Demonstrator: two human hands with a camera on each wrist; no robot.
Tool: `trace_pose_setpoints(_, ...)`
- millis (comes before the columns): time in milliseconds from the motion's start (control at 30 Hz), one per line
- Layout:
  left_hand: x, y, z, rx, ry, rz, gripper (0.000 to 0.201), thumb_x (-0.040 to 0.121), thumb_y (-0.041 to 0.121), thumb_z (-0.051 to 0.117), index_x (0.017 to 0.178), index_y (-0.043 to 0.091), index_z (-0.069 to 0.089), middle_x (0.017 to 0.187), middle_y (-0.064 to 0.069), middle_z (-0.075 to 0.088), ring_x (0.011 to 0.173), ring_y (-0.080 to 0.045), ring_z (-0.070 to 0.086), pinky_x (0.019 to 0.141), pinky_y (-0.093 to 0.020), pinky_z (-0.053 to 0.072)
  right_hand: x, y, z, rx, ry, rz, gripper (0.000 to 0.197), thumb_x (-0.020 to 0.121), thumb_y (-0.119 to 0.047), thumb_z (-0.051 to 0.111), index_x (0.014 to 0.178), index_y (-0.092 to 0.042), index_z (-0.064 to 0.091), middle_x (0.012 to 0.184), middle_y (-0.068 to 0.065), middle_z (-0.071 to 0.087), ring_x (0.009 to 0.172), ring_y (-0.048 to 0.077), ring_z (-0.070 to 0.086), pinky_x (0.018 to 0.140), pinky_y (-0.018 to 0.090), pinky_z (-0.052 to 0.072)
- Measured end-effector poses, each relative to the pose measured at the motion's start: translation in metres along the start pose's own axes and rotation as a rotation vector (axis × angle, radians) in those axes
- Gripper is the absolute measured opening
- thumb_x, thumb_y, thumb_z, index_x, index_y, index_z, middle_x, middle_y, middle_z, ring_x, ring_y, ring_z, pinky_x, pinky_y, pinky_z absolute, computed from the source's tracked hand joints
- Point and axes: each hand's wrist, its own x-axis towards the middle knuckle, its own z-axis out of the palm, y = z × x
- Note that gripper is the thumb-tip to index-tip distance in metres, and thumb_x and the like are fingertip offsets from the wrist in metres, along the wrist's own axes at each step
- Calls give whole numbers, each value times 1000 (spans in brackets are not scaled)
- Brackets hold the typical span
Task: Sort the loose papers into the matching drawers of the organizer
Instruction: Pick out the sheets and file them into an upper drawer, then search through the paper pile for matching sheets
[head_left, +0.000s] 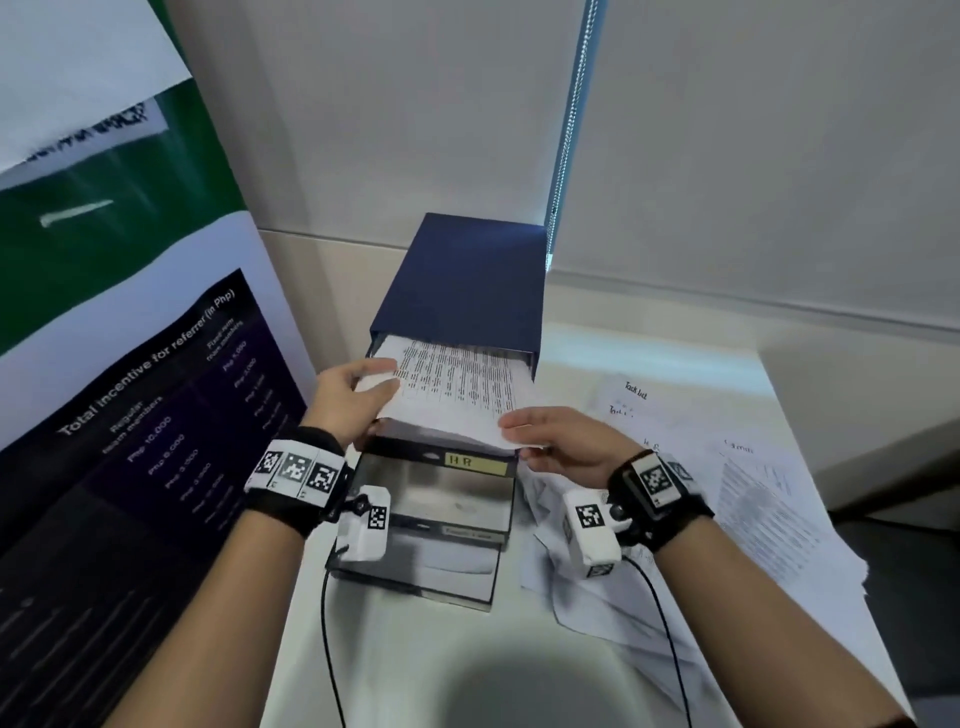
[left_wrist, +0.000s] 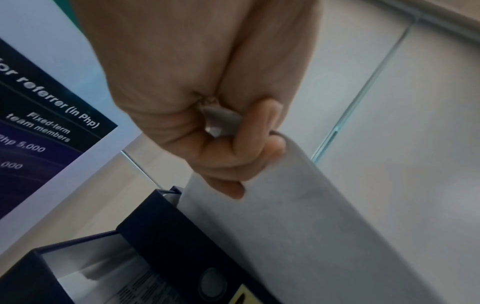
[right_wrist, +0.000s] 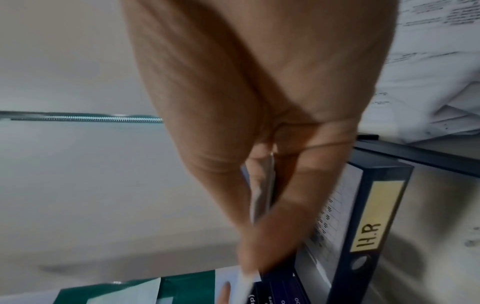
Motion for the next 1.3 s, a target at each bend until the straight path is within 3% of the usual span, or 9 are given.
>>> trace_pose_setpoints(67, 10, 3, 13, 74, 114, 65, 22, 90, 14, 69, 112, 15, 70, 113, -4, 68, 70, -13, 62, 48, -20, 49, 11, 0, -5, 86, 80, -62, 17, 90, 3, 63, 105, -3, 67, 76, 3, 61, 52, 6, 58, 51, 13, 53)
trace_pose_setpoints(233, 28, 2, 42, 553, 346, 386, 23, 82, 26, 73, 105, 27, 71, 124, -6, 45, 118, -24, 48, 106, -39, 39, 48, -25, -10, 347, 253, -133, 11, 90, 4, 64, 100, 5, 68, 88, 8, 66, 63, 6, 65, 57, 13, 55)
trace_pose_setpoints(433, 40, -11, 85, 915, -47, 500, 38, 100, 47, 41, 97, 29, 74, 103, 12, 69, 100, -13, 60, 102, -41, 24, 64, -39, -16, 330, 94, -117, 35, 91, 12, 55, 125, 9, 55, 113, 17, 63, 103, 21, 65, 86, 23, 57)
trace_pose_setpoints(600, 52, -26, 101, 1149, -2, 355, 52, 102, 46, 30, 85, 21, 72, 86, -1, 71, 90, -25, 62, 103, -44, 27, 49, -8, -78, 409, 1, -125, 26, 98, 2, 50, 123, 3, 58, 118, 27, 66, 110, 30, 67, 93, 31, 55)
trace_pose_setpoints(767, 50, -7, 135, 897, 16, 520, 38, 101, 38, 43, 84, 19, 71, 88, 0, 67, 86, -23, 60, 99, -44, 34, 31, 94, -202, 7, 582, 104, 32, 94, -11, 63, 124, 1, 61, 103, 16, 69, 83, 25, 67, 81, 40, 60)
trace_pose_setpoints(933, 18, 15, 220, 412, -450, 824, 32, 96, 24, 56, 65, 17, 50, 68, 5, 52, 69, -17, 51, 70, -27, 42, 11, 185, -267, -752, 854, 654, 98, 69, -56, 81, 141, -7, 38, 146, 25, 37, 127, 41, 47, 102, 49, 45)
trace_pose_setpoints(1067, 11, -43, 299, 493, -648, 436, 22, 93, 30, 59, 74, 18, 60, 79, -2, 62, 77, -18, 58, 74, -32, 47, 12, 207, -260, -631, 948, 445, 95, 60, -40, 92, 132, -5, 40, 135, 20, 51, 120, 37, 54, 97, 47, 50)
trace_pose_setpoints(1167, 16, -119, 330, 738, -612, 10, 32, 90, 23, 64, 121, 12, 62, 118, -8, 63, 107, -24, 61, 95, -34, 50, 15, 204, -258, -616, 968, 389, 91, 62, -32, 92, 133, -4, 43, 132, 16, 54, 119, 33, 56, 98, 42, 49)
trace_pose_setpoints(1300, 3, -166, 347, 769, -499, -95, 38, 89, 22, 66, 124, 8, 62, 121, -12, 61, 108, -29, 61, 97, -37, 51, 13, 213, -249, -799, 913, 266, 88, 81, -21, 79, 148, -2, 25, 144, 21, 39, 121, 33, 54, 102, 39, 47)
